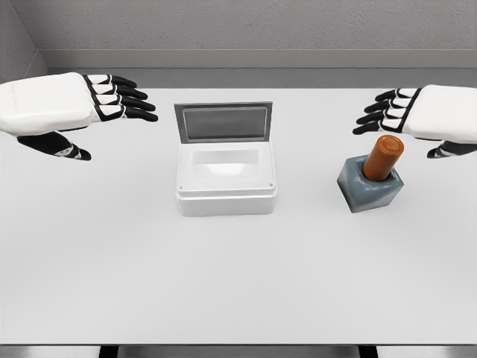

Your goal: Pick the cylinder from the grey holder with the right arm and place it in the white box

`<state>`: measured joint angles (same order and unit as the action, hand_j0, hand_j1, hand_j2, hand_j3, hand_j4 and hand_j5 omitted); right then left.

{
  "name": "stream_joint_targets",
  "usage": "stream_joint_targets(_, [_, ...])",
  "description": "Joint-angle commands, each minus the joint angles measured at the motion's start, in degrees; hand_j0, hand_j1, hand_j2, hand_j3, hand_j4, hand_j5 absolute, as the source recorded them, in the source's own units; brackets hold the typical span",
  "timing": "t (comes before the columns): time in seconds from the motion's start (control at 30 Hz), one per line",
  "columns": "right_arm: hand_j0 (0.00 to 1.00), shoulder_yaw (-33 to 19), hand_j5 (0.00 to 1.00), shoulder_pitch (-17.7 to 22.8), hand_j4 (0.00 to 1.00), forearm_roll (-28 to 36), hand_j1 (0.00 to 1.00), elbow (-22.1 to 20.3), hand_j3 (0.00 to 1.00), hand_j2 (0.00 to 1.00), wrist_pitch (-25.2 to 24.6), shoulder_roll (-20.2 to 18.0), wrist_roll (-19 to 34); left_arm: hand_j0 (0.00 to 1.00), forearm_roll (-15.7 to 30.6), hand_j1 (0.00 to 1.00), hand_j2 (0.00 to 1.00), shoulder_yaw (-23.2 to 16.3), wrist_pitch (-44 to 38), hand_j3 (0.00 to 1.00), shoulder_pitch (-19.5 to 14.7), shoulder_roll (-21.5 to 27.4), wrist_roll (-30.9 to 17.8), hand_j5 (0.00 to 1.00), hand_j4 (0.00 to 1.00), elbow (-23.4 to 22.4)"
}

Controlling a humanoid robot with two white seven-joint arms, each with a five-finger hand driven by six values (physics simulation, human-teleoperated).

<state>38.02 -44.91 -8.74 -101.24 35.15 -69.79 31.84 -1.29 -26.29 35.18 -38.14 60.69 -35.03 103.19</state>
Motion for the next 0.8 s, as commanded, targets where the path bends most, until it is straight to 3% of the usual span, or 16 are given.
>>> stream_joint_targets(0.0, [1.0, 0.0, 1.0, 0.0, 1.0, 0.3, 1.0, 0.0, 1.0, 1.0, -0.1, -0.1, 0.0, 1.0, 0.3, 1.0, 1.0, 0.0, -0.2, 1.0, 0.0, 0.1, 0.0, 1.0, 1.0, 0.0])
stream_joint_targets(0.77, [1.0, -0.2, 1.0, 0.6, 1.0, 0.0, 1.0, 0.1, 1.0, 1.0, -0.1, 0.2, 0.0, 1.0, 0.4, 1.0, 1.0, 0.1, -0.2, 1.0, -0.9, 0.2, 0.0, 1.0, 1.0, 0.0])
